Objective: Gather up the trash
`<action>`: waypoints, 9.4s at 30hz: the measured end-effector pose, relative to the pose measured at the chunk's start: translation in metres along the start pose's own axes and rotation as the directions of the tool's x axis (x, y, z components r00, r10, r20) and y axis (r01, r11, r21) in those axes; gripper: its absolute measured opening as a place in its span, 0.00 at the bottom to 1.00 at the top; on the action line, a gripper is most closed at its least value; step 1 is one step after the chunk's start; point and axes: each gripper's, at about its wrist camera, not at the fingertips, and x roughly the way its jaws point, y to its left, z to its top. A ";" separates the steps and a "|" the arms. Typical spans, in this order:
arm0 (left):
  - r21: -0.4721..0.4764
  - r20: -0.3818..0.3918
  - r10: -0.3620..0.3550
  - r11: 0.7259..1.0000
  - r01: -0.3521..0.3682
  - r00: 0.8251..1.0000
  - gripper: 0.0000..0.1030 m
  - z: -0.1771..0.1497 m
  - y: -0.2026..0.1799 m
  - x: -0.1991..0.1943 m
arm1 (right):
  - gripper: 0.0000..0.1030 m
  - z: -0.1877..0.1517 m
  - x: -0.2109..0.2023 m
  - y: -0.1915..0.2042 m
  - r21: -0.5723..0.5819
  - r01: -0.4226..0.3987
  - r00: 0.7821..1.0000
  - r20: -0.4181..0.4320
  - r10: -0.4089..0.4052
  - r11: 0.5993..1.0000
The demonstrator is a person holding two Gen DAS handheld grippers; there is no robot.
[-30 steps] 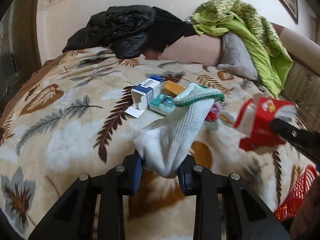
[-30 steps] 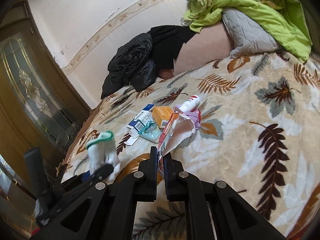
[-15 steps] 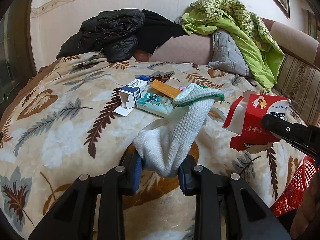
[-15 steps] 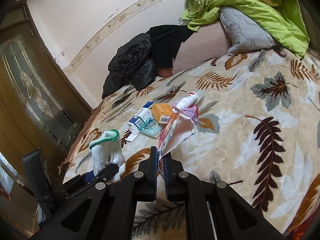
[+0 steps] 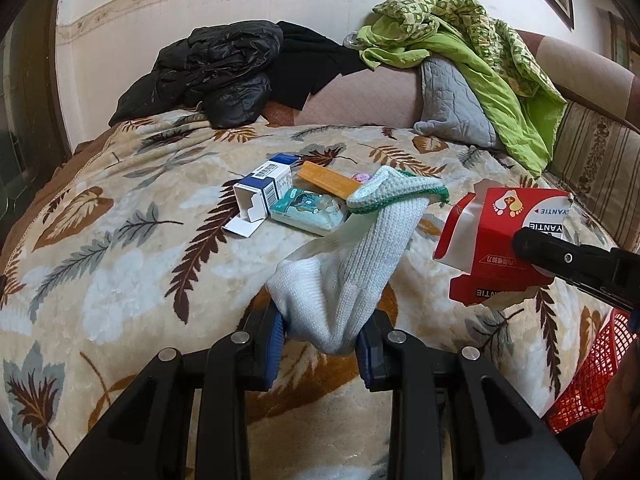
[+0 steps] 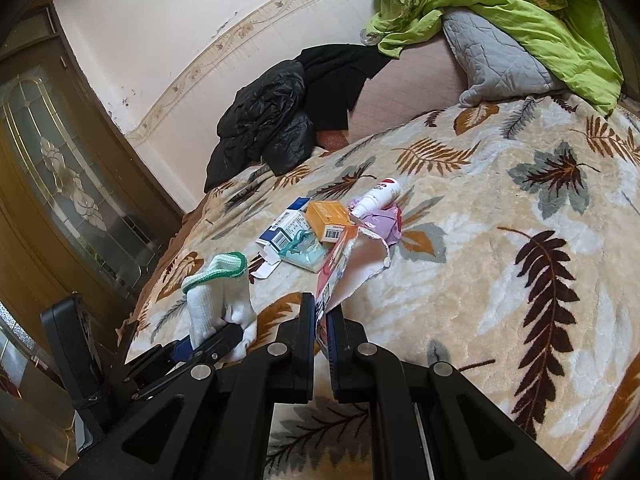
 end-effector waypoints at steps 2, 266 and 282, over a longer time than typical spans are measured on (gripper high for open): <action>0.005 0.002 0.000 1.000 0.000 1.000 0.28 0.000 -0.001 0.000 | 0.06 0.000 0.000 0.000 -0.001 0.000 1.000 0.000 0.000 1.000; -0.053 -0.041 -0.071 0.996 0.069 0.997 0.30 0.057 -0.010 0.023 | 0.34 0.046 0.020 0.015 -0.007 0.076 0.997 0.014 -0.075 0.997; 0.059 -0.059 -0.340 0.938 0.343 0.939 0.30 0.049 -0.085 -0.010 | 0.34 0.019 -0.114 -0.050 0.075 0.198 0.979 0.039 -0.201 0.977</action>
